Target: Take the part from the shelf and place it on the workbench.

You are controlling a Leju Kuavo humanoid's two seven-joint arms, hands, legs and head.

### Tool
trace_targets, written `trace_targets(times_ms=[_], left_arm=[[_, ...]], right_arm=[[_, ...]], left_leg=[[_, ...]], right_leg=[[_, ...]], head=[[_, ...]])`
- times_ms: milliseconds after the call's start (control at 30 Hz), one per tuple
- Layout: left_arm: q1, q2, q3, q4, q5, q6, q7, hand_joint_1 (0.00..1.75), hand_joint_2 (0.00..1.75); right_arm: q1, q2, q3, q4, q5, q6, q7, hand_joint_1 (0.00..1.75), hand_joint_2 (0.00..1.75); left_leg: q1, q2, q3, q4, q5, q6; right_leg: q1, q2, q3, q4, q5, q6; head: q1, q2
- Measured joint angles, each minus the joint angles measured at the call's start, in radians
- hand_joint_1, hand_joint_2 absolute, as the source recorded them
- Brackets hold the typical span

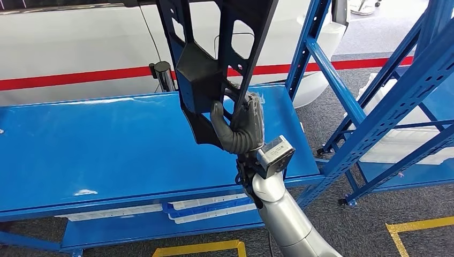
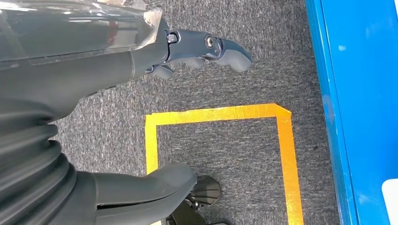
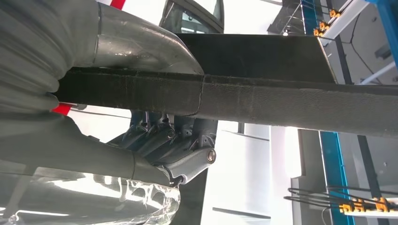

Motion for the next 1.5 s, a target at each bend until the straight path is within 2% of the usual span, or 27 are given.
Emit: trace_targets(times_ms=[467,600,667,700,733,800,833,867,900,967,1000,1033,1067,1100,1167,1200,1233,1300,1333,1367,1400,1467,1500], left_arm=[[0.001,0.008,0.0,0.0,0.007,-0.021,-0.021,0.0,1.75],[0.002,0.01,0.0,0.0,0.007,-0.022,-0.022,0.0,1.75],[0.002,0.008,0.0,0.0,0.007,-0.023,-0.024,0.0,1.75],[0.002,0.007,0.0,0.0,0.007,-0.024,-0.025,0.0,1.75],[0.002,0.007,0.0,0.0,0.007,-0.026,-0.025,0.0,1.75],[0.003,0.007,0.0,0.0,0.007,-0.03,-0.027,0.0,1.75],[0.004,0.007,0.0,0.0,0.007,-0.032,-0.028,0.0,1.75],[0.004,0.006,0.0,0.0,0.007,-0.033,-0.029,0.0,1.75],[0.004,0.006,0.0,0.0,0.007,-0.035,-0.031,0.0,1.75],[0.004,0.006,0.0,0.0,0.006,-0.039,-0.037,0.0,1.75],[0.004,0.007,0.0,0.001,0.006,-0.041,-0.04,0.0,1.75],[0.004,0.008,0.0,0.001,0.006,-0.042,-0.043,0.0,1.75],[0.004,0.009,0.0,0.001,0.006,-0.043,-0.046,0.0,1.75],[0.004,0.009,0.0,0.001,0.006,-0.043,-0.048,0.0,1.75],[0.005,0.009,0.0,0.001,0.007,-0.044,-0.052,0.0,1.75],[0.005,0.009,0.0,0.001,0.007,-0.044,-0.053,0.0,1.75],[0.005,0.009,0.0,0.001,0.007,-0.044,-0.053,0.0,1.75],[0.006,0.009,0.0,0.001,0.007,-0.044,-0.054,0.0,1.75],[0.006,0.009,0.0,0.001,0.007,-0.044,-0.055,0.0,1.75],[0.006,0.009,0.0,0.001,0.007,-0.045,-0.057,0.0,1.75],[0.006,0.009,0.0,0.001,0.008,-0.045,-0.058,0.0,1.75],[0.005,0.01,0.001,0.001,0.013,-0.047,-0.063,0.0,1.75],[0.005,0.011,0.002,0.001,0.018,-0.047,-0.066,0.0,1.75]], right_arm=[[0.058,-0.039,0.015,-0.012,-0.041,0.012,-0.023,1.75,1.75],[0.062,-0.042,0.016,-0.013,-0.042,0.012,-0.023,1.75,1.75],[0.062,-0.043,0.016,-0.017,-0.042,0.012,-0.023,1.75,1.75],[0.062,-0.044,0.016,-0.019,-0.042,0.012,-0.024,1.75,1.75],[0.062,-0.046,0.016,-0.02,-0.041,0.012,-0.024,1.75,1.75],[0.067,-0.052,0.018,-0.02,-0.039,0.014,-0.024,1.75,1.75],[0.071,-0.055,0.018,-0.02,-0.038,0.015,-0.024,1.75,1.75],[0.075,-0.059,0.018,-0.02,-0.036,0.018,-0.024,1.75,1.75],[0.077,-0.061,0.019,-0.02,-0.036,0.021,-0.024,1.75,1.75],[0.078,-0.066,0.019,-0.02,-0.035,0.028,-0.024,1.75,1.75],[0.078,-0.068,0.02,-0.02,-0.034,0.031,-0.024,1.75,1.75],[0.079,-0.07,0.021,-0.02,-0.034,0.034,-0.024,1.75,1.75],[0.081,-0.072,0.022,-0.021,-0.034,0.036,-0.024,1.75,1.75],[0.083,-0.074,0.023,-0.021,-0.033,0.039,-0.023,1.75,1.75],[0.084,-0.076,0.025,-0.023,-0.034,0.043,-0.023,1.75,1.75],[0.084,-0.076,0.025,-0.024,-0.034,0.044,-0.023,1.75,1.75],[0.084,-0.075,0.025,-0.025,-0.034,0.045,-0.023,1.75,1.75],[0.085,-0.076,0.026,-0.025,-0.035,0.048,-0.023,1.75,1.75],[0.086,-0.076,0.027,-0.025,-0.037,0.053,-0.022,1.75,1.75],[0.087,-0.077,0.027,-0.025,-0.041,0.062,-0.022,1.75,1.75],[0.088,-0.078,0.028,-0.025,-0.046,0.073,-0.021,1.75,1.75],[0.089,-0.082,0.029,-0.026,-0.056,0.1,-0.02,1.75,1.75],[0.089,-0.083,0.029,-0.027,-0.06,0.112,-0.021,1.75,1.75]], left_leg=[[-0.006,0.0,-0.001,0.003,-0.003,0.005],[-0.009,0.0,0.0,0.001,-0.002,0.014],[-0.003,0.003,0.012,-0.012,0.01,0.023],[0.001,0.005,0.018,-0.019,0.016,0.027],[0.004,0.007,0.022,-0.023,0.021,0.029],[0.005,0.008,0.02,-0.023,0.021,0.03],[0.006,0.008,0.019,-0.023,0.021,0.029],[0.007,0.008,0.019,-0.022,0.021,0.029],[0.01,0.007,0.019,-0.02,0.019,0.026],[0.014,0.005,0.016,-0.009,0.011,0.014],[0.015,0.004,0.012,-0.003,0.007,0.006],[0.013,0.003,0.008,0.004,0.004,-0.001],[0.012,0.002,0.003,0.009,0.003,-0.007],[0.012,0.001,0.0,0.012,0.004,-0.012],[0.017,0.001,-0.007,0.023,-0.007,-0.022],[0.019,0.001,-0.016,0.045,-0.028,-0.026],[0.02,0.002,-0.034,0.089,-0.063,-0.03],[0.02,0.002,-0.085,0.219,-0.143,-0.035],[0.02,0.002,-0.106,0.275,-0.166,-0.035],[0.02,0.002,-0.112,0.3,-0.169,-0.033],[0.02,0.002,-0.099,0.288,-0.151,-0.03],[0.017,0.001,-0.022,0.167,-0.089,-0.014],[0.014,0.002,0.02,0.096,-0.069,-0.007]], right_leg=[[-0.007,0.0,0.0,-0.001,0.0,0.001],[-0.011,0.0,0.002,-0.003,0.003,0.006],[-0.008,-0.001,-0.003,0.008,-0.008,0.01],[-0.007,-0.001,-0.015,0.038,-0.026,0.01],[-0.008,-0.001,-0.037,0.091,-0.054,0.008],[-0.015,-0.002,-0.097,0.233,-0.115,0.006],[-0.02,-0.002,-0.119,0.284,-0.13,0.011],[-0.025,-0.002,-0.123,0.298,-0.129,0.02],[-0.03,-0.003,-0.107,0.268,-0.111,0.033],[-0.04,-0.008,-0.035,0.129,-0.058,0.058],[-0.039,-0.007,-0.003,0.073,-0.04,0.062],[-0.039,-0.007,0.014,0.039,-0.032,0.062],[-0.038,-0.005,0.018,0.031,-0.033,0.057],[-0.036,-0.002,0.014,0.034,-0.03,0.052],[-0.041,-0.001,0.006,0.031,-0.027,0.039],[-0.043,-0.002,0.002,0.03,-0.024,0.029],[-0.043,-0.002,-0.003,0.028,-0.02,0.018],[-0.037,-0.004,-0.016,0.029,-0.012,0.001],[-0.033,-0.004,-0.023,0.029,-0.006,-0.004],[-0.029,-0.005,-0.029,0.029,-0.001,-0.008],[-0.026,-0.005,-0.036,0.029,0.005,-0.009],[-0.021,-0.004,-0.045,0.029,0.017,-0.007],[-0.018,-0.003,-0.049,0.029,0.023,-0.004]], head=[[0.0,0.0],[0.0,0.0],[0.001,0.0],[0.002,0.0],[0.003,0.0],[0.004,0.0],[0.004,0.0],[0.004,0.0],[0.004,0.0],[0.005,0.0],[0.005,0.0],[0.006,0.0],[0.006,0.0],[0.006,0.0],[0.005,0.0],[0.005,0.0],[0.005,0.0],[0.004,0.0],[0.004,0.0],[0.004,0.0],[0.004,0.0],[0.004,0.0],[0.005,0.0]])
